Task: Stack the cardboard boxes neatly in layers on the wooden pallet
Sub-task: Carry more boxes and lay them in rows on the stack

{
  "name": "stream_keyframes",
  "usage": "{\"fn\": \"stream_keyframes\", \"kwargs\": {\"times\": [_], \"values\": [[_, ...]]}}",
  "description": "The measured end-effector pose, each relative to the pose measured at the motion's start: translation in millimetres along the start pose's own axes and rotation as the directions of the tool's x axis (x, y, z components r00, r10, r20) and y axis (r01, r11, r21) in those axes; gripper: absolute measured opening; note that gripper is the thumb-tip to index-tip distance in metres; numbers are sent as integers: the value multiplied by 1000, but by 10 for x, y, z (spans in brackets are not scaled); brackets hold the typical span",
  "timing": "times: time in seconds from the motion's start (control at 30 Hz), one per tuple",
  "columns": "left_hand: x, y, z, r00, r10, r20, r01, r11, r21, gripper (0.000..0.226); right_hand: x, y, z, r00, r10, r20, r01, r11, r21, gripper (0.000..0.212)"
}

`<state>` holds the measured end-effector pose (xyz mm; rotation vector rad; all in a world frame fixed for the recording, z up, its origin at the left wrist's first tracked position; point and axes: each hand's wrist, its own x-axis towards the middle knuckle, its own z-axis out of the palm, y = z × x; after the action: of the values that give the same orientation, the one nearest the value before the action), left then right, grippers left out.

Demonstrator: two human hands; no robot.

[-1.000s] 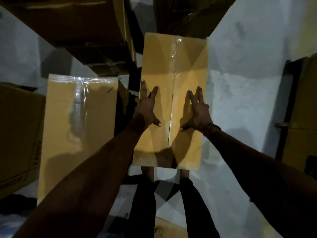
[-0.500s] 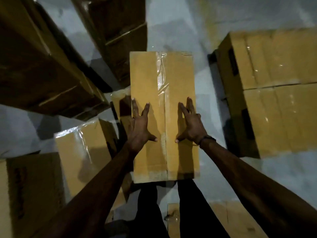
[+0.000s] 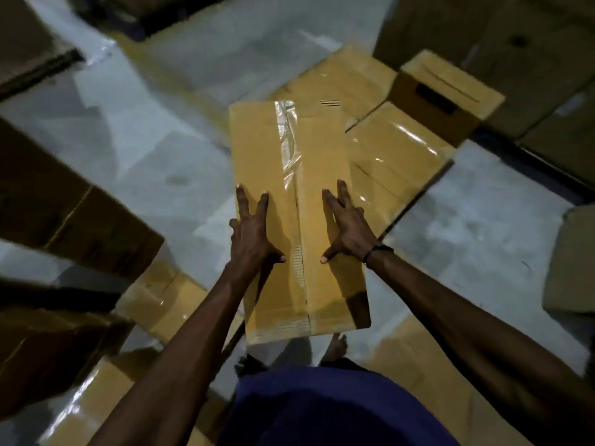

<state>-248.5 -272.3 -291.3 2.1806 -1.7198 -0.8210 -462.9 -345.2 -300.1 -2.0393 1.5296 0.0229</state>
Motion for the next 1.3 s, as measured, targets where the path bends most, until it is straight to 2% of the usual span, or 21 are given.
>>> {"fn": "stream_keyframes", "kwargs": {"times": [0.13,0.33,0.47,0.6,0.83,1.3], "values": [[307,1015,308,987,153,51,-155,987,32,153,-196,944,-566,993,84,-86,-80,996,41,174],[840,2427,803,924,332,190,-352,933,77,158,-518,2118,-1307,950,232,-210,-214,971,108,172],[1195,3161,1077,891,386,239,-414,907,77,162,-592,2755,-1774,934,264,-241,-237,962,133,169],[1569,3818,1310,871,437,225,-463,883,79,161,-471,3345,-2253,927,274,-256,-245,959,140,166],[2512,4822,1630,871,467,152,-481,873,80,156,237,4275,-3113,926,282,-252,-249,956,155,166],[4139,6468,2047,915,385,123,-398,910,112,159,1635,5837,-4499,939,254,-230,-232,965,118,170]]}}
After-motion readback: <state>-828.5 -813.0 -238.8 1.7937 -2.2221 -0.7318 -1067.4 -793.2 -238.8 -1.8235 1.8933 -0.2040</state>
